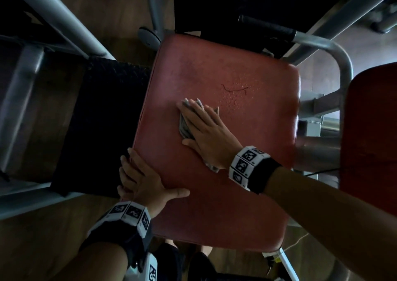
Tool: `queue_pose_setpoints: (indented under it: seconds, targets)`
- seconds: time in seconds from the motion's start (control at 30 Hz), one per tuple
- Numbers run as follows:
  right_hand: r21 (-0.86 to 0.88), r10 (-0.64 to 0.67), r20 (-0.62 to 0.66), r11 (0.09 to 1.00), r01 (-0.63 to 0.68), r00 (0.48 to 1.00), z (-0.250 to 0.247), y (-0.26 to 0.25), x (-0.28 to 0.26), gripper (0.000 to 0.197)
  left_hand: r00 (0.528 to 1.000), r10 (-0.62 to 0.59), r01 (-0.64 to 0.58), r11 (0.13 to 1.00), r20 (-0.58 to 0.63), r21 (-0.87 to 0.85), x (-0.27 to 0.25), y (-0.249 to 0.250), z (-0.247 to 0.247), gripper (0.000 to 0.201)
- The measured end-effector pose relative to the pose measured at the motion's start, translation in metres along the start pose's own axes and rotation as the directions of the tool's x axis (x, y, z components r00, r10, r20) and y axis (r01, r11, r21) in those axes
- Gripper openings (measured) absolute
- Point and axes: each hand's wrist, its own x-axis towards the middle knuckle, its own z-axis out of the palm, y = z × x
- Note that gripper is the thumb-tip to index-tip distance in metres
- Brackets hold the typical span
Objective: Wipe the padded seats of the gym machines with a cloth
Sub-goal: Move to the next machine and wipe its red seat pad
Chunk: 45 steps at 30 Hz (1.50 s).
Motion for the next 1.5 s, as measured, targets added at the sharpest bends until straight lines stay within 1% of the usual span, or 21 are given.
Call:
queue_pose_setpoints:
  seconds: [0.07, 0.13, 0.23, 0.33, 0.4, 0.47, 0.53, 0.6, 0.67, 0.73, 0.83, 0.9, 0.97, 1.07, 1.17, 1.2, 1.27, 1.3, 1.33, 1.4, 1.5]
  targets:
    - [0.032, -0.055, 0.016, 0.998, 0.055, 0.998, 0.002, 0.009, 0.000, 0.071, 1.000, 0.001, -0.001, 1.000, 0.000, 0.000, 0.000, -0.001, 0.000, 0.174]
    - [0.025, -0.061, 0.019, 0.998, 0.060, 0.998, 0.003, 0.020, -0.002, 0.068, 1.000, 0.002, -0.002, 1.000, -0.002, 0.002, -0.001, -0.001, 0.000, 0.174]
    - [-0.012, -0.036, 0.024, 0.999, 0.036, 0.999, 0.002, 0.038, -0.011, 0.064, 1.000, 0.005, -0.005, 1.000, 0.003, 0.008, -0.002, 0.000, -0.001, 0.173]
    - [-0.009, 0.023, 0.018, 1.000, -0.023, 1.000, 0.001, 0.058, -0.028, 0.064, 1.000, 0.007, -0.007, 1.000, 0.009, 0.007, -0.003, 0.001, -0.002, 0.173]
    - [0.006, 0.099, 0.001, 0.995, -0.099, 0.995, 0.001, 0.075, -0.046, 0.063, 1.000, 0.011, -0.011, 1.000, 0.008, 0.008, -0.003, 0.001, -0.002, 0.173]
    - [0.011, 0.216, -0.012, 0.976, -0.216, 0.976, 0.003, 0.091, -0.063, 0.061, 1.000, 0.014, -0.014, 1.000, 0.005, 0.007, -0.003, 0.001, -0.002, 0.173]
    - [0.019, 0.341, -0.024, 0.940, -0.341, 0.940, 0.005, 0.104, -0.074, 0.060, 1.000, 0.010, -0.010, 1.000, -0.002, 0.008, -0.003, 0.001, -0.002, 0.173]
    - [0.048, 0.454, -0.029, 0.891, -0.452, 0.891, 0.003, 0.110, -0.076, 0.059, 1.000, 0.006, -0.006, 1.000, -0.005, 0.009, -0.003, 0.001, -0.002, 0.173]
    - [0.070, 0.513, -0.071, 0.858, -0.509, 0.855, -0.002, 0.107, -0.073, 0.056, 1.000, 0.007, -0.007, 1.000, -0.008, 0.021, -0.004, 0.002, -0.002, 0.174]
    - [0.117, 0.506, -0.105, 0.861, -0.495, 0.856, -0.003, 0.095, -0.073, 0.052, 1.000, 0.000, 0.001, 1.000, -0.007, 0.031, -0.004, 0.003, -0.003, 0.174]
    - [0.137, 0.415, -0.108, 0.906, -0.399, 0.904, 0.003, 0.068, -0.084, 0.050, 1.000, -0.002, 0.002, 0.999, -0.010, 0.039, -0.004, 0.003, -0.003, 0.174]
    - [0.131, 0.384, -0.102, 0.920, -0.370, 0.918, 0.004, 0.061, -0.086, 0.051, 1.000, -0.001, 0.001, 0.999, -0.005, 0.034, -0.004, 0.004, -0.003, 0.174]
    - [0.127, 0.399, -0.101, 0.914, -0.386, 0.911, 0.001, 0.073, -0.073, 0.050, 1.000, 0.004, -0.004, 1.000, 0.002, 0.021, -0.005, 0.003, -0.004, 0.173]
    - [0.098, 0.457, -0.143, 0.889, -0.447, 0.878, -0.010, 0.101, -0.042, 0.047, 1.000, 0.008, -0.008, 1.000, 0.006, 0.015, -0.005, 0.004, -0.004, 0.172]
    - [0.118, 0.442, -0.214, 0.897, -0.426, 0.871, -0.013, 0.102, -0.030, 0.041, 1.000, -0.006, 0.006, 1.000, 0.001, 0.024, -0.006, 0.006, -0.005, 0.172]
    - [0.119, 0.434, -0.195, 0.901, -0.418, 0.880, -0.012, 0.095, -0.033, 0.042, 1.000, -0.009, 0.009, 1.000, 0.002, 0.026, -0.007, 0.006, -0.005, 0.172]
    - [0.078, 0.379, -0.138, 0.925, -0.372, 0.915, -0.009, 0.083, -0.046, 0.046, 1.000, -0.012, 0.012, 1.000, 0.005, 0.026, -0.007, 0.007, -0.006, 0.172]
    - [0.066, 0.362, -0.094, 0.932, -0.357, 0.928, -0.008, 0.082, -0.052, 0.048, 1.000, -0.014, 0.013, 1.000, 0.005, 0.022, -0.006, 0.007, -0.007, 0.172]
    - [0.064, 0.361, -0.056, 0.932, -0.358, 0.931, -0.010, 0.084, -0.054, 0.050, 1.000, -0.013, 0.013, 1.000, 0.005, 0.017, -0.006, 0.007, -0.007, 0.172]
    - [0.062, 0.405, -0.055, 0.914, -0.402, 0.913, -0.013, 0.096, -0.048, 0.051, 1.000, -0.008, 0.008, 1.000, 0.005, 0.012, -0.006, 0.006, -0.007, 0.172]
    - [0.103, 0.518, -0.087, 0.854, -0.509, 0.851, -0.019, 0.098, -0.033, 0.051, 1.000, 0.000, 0.000, 1.000, 0.006, 0.005, -0.006, 0.005, -0.007, 0.172]
